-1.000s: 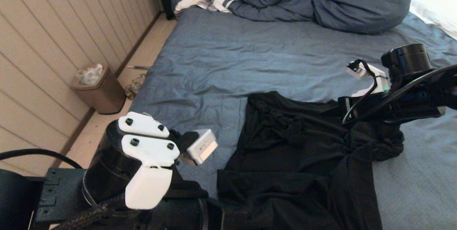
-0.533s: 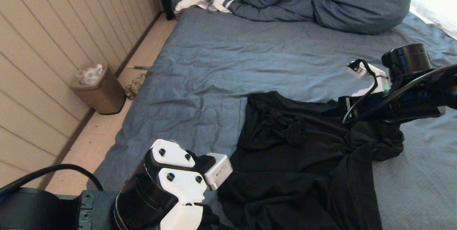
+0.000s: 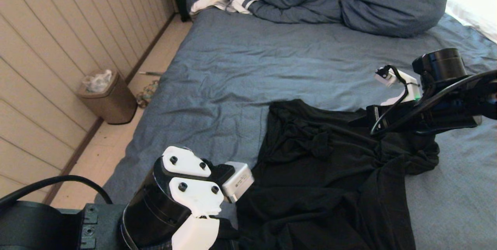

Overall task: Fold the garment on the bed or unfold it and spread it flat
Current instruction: Unford the black T-shirt

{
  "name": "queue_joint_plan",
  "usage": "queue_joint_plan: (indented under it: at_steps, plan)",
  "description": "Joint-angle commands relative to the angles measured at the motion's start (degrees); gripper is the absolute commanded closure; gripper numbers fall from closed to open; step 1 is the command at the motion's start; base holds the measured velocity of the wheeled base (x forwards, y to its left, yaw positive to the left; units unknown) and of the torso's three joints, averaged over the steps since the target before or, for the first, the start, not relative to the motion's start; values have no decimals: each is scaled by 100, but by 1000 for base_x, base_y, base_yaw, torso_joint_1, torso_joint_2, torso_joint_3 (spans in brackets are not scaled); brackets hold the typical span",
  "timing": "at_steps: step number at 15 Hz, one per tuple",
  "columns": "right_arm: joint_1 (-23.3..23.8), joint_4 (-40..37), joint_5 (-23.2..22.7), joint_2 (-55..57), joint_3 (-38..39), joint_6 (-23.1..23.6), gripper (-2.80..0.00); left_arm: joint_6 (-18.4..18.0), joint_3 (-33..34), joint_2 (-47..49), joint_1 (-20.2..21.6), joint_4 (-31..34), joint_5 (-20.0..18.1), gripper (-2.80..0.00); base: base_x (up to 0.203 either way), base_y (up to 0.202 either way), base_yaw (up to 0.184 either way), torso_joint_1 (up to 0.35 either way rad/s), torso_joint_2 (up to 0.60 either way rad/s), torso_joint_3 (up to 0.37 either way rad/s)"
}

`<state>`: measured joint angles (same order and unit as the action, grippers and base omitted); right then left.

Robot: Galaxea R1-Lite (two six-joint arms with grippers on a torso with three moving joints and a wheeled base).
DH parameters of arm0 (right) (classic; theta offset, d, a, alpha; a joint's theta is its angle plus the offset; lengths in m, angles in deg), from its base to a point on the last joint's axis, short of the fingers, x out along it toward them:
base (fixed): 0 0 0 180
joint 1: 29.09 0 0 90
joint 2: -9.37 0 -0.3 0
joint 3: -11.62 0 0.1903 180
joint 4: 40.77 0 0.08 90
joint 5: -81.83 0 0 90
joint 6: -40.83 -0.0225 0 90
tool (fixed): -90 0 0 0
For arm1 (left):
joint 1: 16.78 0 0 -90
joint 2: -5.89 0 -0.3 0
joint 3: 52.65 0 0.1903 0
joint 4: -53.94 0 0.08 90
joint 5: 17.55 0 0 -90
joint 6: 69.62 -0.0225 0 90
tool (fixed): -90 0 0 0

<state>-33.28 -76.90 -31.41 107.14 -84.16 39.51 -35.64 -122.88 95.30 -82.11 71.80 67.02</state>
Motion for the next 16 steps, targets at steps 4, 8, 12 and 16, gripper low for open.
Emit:
queue_joint_plan:
  at_steps: [4,8,12,16]
  plan:
    - [5,-7,-14,-21,8,0,0,-219,-237,51,776,6,-21,-280,0,0,0,0,0,0]
    - [7,-7,-14,-32,8,0,0,-501,142,68,774,194,2,-280,0,0,0,0,0,0]
    - [23,-7,-14,-21,-10,0,0,-1227,-122,-69,775,1970,305,-280,0,0,0,0,0,0]
    - [5,-7,-12,-12,-1,9,0,-1569,-454,-489,531,3023,364,-280,0,0,0,0,0,0]
